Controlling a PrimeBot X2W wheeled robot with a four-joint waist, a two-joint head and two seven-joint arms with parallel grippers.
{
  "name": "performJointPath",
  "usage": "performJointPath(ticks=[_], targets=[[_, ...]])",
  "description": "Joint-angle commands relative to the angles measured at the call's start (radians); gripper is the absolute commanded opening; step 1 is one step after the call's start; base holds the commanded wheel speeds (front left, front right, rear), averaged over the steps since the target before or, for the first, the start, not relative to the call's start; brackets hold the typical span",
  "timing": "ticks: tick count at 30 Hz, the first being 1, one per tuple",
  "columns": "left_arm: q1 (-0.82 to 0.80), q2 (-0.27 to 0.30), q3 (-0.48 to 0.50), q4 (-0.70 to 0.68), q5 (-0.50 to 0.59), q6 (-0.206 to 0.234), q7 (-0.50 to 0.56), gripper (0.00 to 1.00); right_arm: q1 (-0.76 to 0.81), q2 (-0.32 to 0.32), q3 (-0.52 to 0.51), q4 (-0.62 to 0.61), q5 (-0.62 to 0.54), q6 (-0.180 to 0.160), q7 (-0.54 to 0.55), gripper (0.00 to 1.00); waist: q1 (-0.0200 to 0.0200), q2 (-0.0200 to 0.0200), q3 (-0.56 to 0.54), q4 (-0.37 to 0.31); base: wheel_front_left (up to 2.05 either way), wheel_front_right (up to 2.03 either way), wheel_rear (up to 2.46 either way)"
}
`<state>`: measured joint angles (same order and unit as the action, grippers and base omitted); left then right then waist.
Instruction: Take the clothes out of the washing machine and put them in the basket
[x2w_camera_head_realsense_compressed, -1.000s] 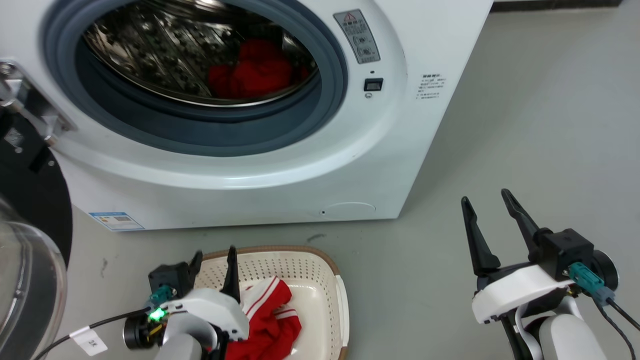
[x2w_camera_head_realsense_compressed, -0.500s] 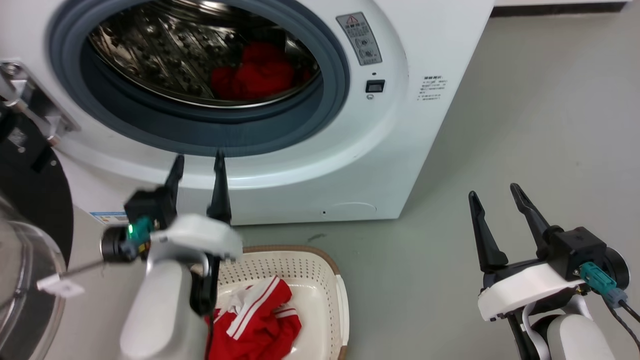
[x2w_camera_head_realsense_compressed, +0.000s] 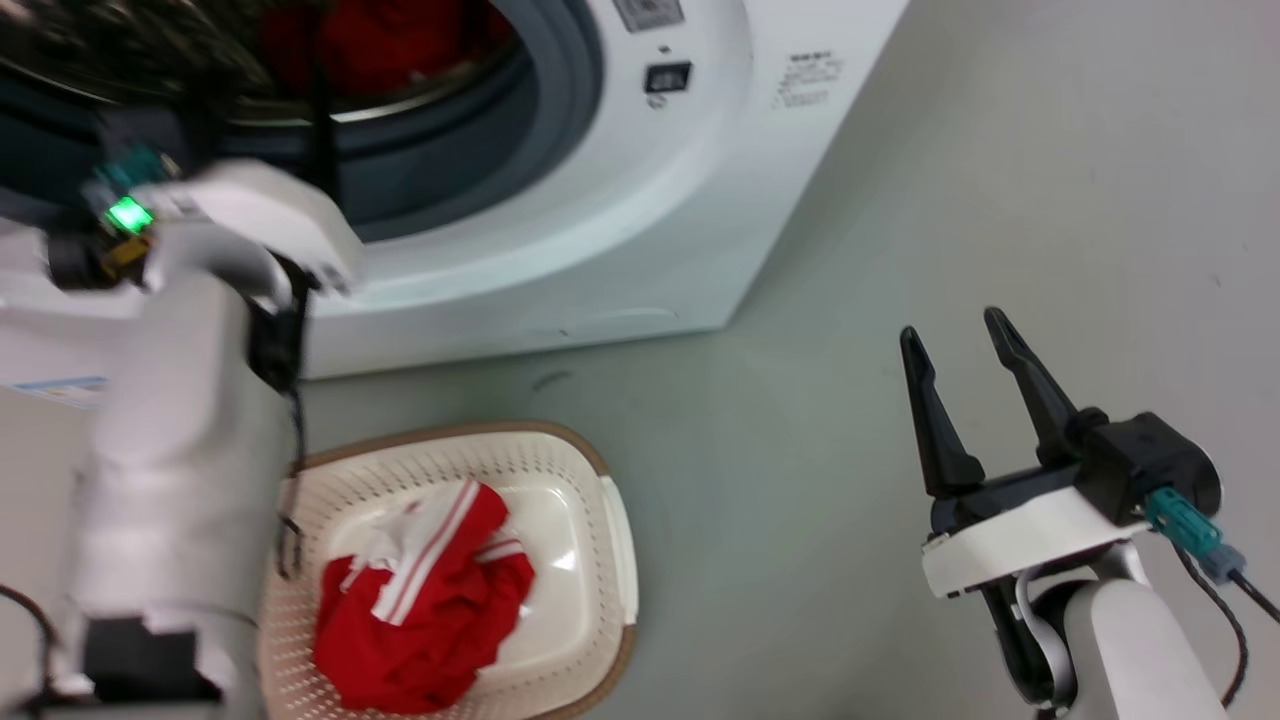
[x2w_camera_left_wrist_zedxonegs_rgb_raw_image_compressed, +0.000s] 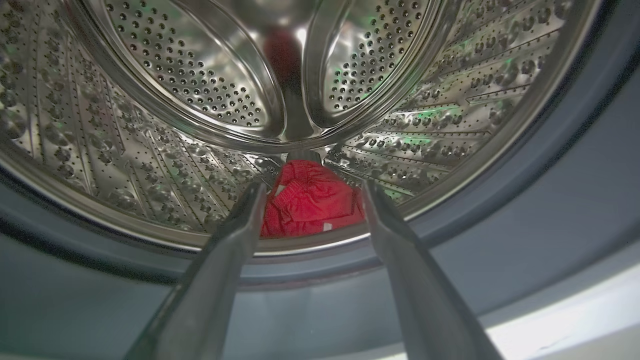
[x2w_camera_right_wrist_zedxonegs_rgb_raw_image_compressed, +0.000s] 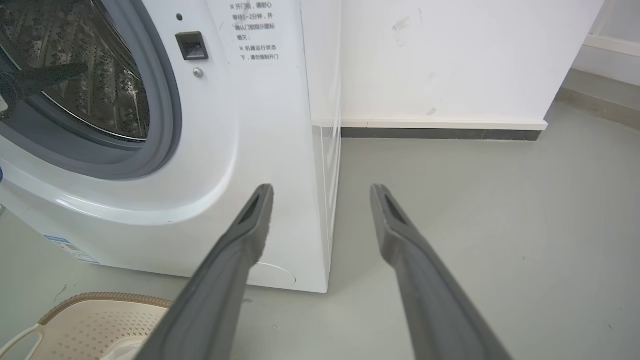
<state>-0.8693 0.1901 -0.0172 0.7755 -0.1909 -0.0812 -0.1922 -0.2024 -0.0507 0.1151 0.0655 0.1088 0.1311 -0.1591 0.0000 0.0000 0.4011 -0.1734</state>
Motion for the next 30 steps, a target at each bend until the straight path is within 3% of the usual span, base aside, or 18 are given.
performJointPath(ticks=[1, 10, 21, 30], targets=[[-0.045, 0.021, 0.005, 0.022, 0.0, -0.005, 0.017, 1.0, -0.023, 0.001, 0.009, 0.005, 0.014, -0.001, -0.012, 1.0, 0.0, 0.0, 0.077, -0.063, 0.0, 0.0, 0.0], [-0.327, 0.149, -0.029, 0.168, 0.047, -0.003, 0.176, 1.0, -0.085, 0.001, 0.064, 0.071, 0.082, -0.001, -0.075, 1.0, 0.0, 0.0, 0.218, -0.163, 0.0, 0.0, 0.0], [-0.565, 0.306, -0.061, 0.282, 0.087, -0.007, 0.443, 1.0, -0.134, 0.001, 0.146, 0.122, 0.171, -0.001, -0.105, 1.0, 0.0, 0.0, 0.351, -0.28, 0.0, 0.0, 0.0], [-0.681, 0.372, -0.066, 0.284, 0.079, -0.004, 0.644, 1.0, -0.129, 0.001, 0.194, 0.101, 0.214, -0.001, -0.106, 1.0, 0.0, 0.0, 0.424, -0.34, 0.0, 0.0, 0.0]])
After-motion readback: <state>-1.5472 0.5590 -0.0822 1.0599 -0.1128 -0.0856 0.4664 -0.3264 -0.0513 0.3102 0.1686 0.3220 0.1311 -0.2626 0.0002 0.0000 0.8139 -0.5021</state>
